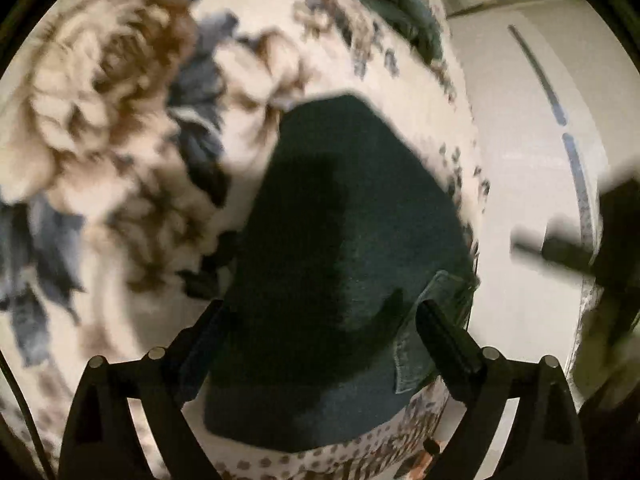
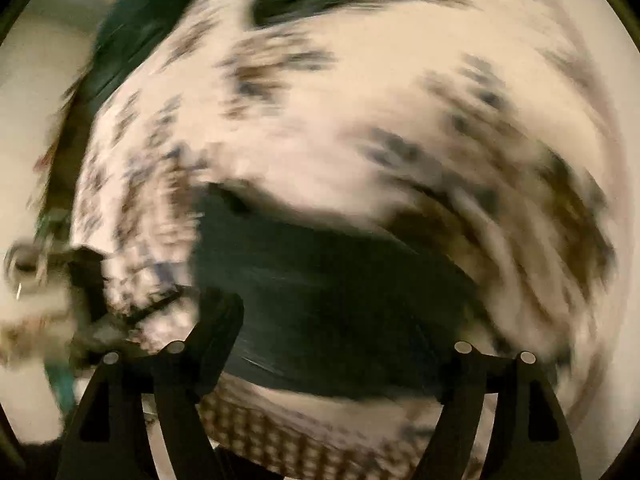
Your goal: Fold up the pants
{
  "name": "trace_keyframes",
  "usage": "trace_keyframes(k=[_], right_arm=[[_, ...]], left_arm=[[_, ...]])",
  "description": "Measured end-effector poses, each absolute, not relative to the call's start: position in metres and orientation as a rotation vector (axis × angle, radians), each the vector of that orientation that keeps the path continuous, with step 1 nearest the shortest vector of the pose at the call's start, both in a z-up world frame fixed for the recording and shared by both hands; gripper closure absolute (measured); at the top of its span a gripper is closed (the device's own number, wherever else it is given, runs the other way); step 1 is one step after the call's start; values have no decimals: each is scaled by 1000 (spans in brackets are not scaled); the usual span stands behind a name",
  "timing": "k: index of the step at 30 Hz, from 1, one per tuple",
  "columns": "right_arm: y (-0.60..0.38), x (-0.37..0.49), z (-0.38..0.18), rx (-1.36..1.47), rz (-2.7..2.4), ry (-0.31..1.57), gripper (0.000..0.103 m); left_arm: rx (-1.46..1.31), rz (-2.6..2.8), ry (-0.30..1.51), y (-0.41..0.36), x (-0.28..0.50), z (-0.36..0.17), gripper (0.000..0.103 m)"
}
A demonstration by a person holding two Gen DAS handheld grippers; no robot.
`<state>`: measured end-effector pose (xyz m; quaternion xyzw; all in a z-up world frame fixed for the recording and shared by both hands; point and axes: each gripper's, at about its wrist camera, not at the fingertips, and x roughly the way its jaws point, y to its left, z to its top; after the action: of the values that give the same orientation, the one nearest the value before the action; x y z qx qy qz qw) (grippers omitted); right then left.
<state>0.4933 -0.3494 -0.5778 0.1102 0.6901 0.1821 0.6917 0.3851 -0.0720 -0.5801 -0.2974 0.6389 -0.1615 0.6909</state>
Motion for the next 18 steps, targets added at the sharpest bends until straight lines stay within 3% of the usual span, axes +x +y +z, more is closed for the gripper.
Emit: trace_keyframes(k=[8, 9, 10, 11, 13, 18], right_arm=[[-162, 587, -676, -221, 604, 1869, 24], [-153, 585, -694, -262, 615, 1941, 32], [-146, 585, -707, -284, 613, 1993, 68], [-142, 583, -715, -285, 601, 2027, 78], [-146, 591, -718, -175, 546, 2045, 81], [-223, 603, -746, 583, 311, 2119, 83]], left_arm=[[-619, -352, 1423, -90, 383, -593, 8], [-619, -353, 1422, -91, 384, -594, 8], [-617, -352, 1427, -92, 383, -597, 8], [-623, -350, 1419, -91, 381, -599, 8], [-632, -360, 1405, -88, 374, -600, 8], [-674, -388, 1410, -82, 361, -606, 8]])
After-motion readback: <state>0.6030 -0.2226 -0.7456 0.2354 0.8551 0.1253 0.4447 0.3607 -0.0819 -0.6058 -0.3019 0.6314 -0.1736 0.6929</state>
